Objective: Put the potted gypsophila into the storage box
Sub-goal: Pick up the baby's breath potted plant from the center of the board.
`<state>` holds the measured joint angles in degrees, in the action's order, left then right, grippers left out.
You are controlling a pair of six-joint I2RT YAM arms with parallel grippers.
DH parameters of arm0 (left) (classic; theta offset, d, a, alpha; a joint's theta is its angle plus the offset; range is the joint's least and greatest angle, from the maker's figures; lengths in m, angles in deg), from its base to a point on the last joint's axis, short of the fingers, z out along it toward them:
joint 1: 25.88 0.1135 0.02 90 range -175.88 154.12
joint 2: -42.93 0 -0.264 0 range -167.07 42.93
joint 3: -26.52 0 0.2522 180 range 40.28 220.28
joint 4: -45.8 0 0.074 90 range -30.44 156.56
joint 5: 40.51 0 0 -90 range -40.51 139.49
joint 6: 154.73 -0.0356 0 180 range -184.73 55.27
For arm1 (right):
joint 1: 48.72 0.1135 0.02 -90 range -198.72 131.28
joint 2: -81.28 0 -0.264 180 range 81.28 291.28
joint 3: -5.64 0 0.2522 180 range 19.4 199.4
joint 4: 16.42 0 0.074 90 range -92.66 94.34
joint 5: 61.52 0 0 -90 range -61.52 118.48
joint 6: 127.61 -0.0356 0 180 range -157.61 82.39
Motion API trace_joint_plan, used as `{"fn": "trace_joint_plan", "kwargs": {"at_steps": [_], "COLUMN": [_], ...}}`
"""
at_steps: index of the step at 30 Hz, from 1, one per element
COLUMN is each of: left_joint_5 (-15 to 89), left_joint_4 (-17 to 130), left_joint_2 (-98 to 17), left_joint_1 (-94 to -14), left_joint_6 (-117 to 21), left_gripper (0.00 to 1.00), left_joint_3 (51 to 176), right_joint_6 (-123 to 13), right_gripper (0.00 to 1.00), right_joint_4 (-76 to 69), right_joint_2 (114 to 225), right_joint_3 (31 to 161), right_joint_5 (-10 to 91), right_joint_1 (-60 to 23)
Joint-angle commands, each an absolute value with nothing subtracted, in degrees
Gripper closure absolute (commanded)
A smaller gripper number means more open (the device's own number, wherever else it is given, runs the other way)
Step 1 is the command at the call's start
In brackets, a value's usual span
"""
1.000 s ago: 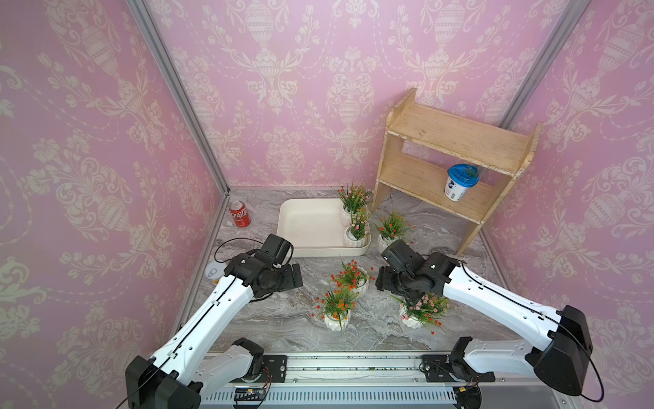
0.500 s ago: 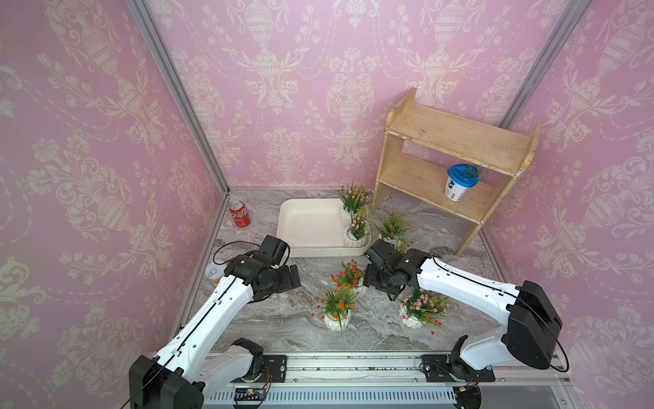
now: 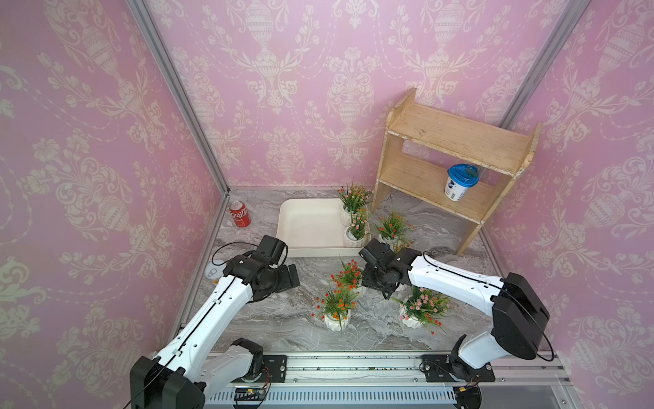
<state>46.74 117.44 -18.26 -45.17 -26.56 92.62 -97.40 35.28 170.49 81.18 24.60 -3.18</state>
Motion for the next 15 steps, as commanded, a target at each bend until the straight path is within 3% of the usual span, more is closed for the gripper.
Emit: {"fn": "trace_joint_plan", "kwargs": {"at_steps": [1, 15], "left_joint_5": [45.62, 45.18], "left_joint_4": [117.54, 117.27], "left_joint_2": [-17.72, -17.54], "left_joint_1": [-44.61, -44.25], "left_joint_6": [-28.07, -27.91], "left_gripper": [0.01, 0.01], "left_joint_3": [91.70, 91.26], "right_joint_6": [-96.72, -94.40], "right_gripper": [0.54, 0.82], "right_joint_4": [34.82, 33.88], "right_joint_2": [171.36, 173.51], "right_joint_3": [82.19, 82.94], "right_joint_5": [24.26, 24.44], "right_joint_1": [-2.84, -2.25]}}
